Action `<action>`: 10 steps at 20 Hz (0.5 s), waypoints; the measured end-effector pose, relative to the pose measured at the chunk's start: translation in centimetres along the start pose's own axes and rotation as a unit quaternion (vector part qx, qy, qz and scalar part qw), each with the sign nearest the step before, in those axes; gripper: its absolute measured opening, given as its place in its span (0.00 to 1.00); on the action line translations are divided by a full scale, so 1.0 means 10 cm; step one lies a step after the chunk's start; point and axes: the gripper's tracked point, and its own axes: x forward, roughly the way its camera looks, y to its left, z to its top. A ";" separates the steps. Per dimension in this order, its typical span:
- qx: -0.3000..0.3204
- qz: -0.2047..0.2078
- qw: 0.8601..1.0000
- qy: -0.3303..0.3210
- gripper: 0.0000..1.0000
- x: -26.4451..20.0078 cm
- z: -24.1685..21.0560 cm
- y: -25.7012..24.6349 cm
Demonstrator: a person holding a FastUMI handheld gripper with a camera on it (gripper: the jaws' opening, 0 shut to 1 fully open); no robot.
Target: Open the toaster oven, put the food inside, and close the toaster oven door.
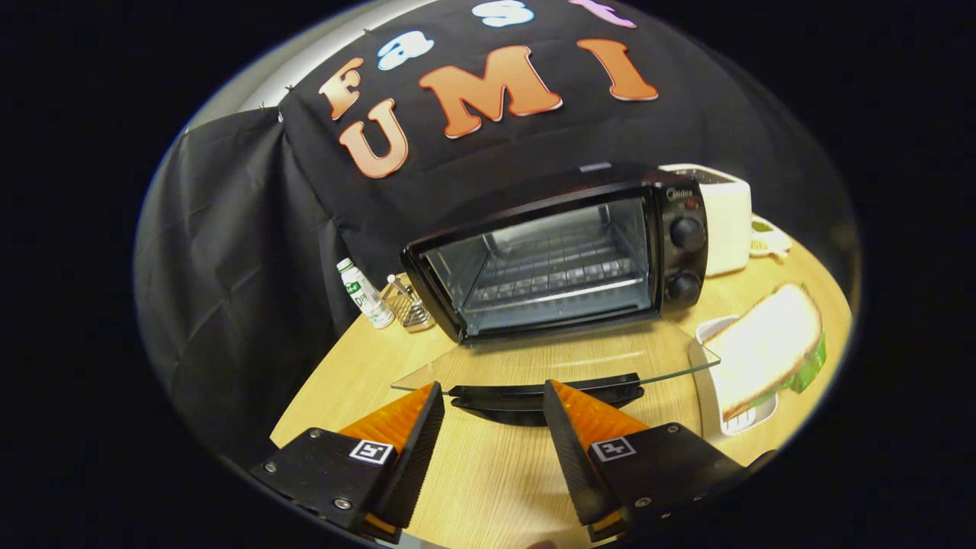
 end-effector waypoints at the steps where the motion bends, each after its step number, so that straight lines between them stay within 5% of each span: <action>1: 0.005 0.002 1.000 0.005 0.79 -0.01 -0.06 -0.02; 10: 0.019 -0.020 0.997 0.065 0.77 0.18 -0.49 -0.17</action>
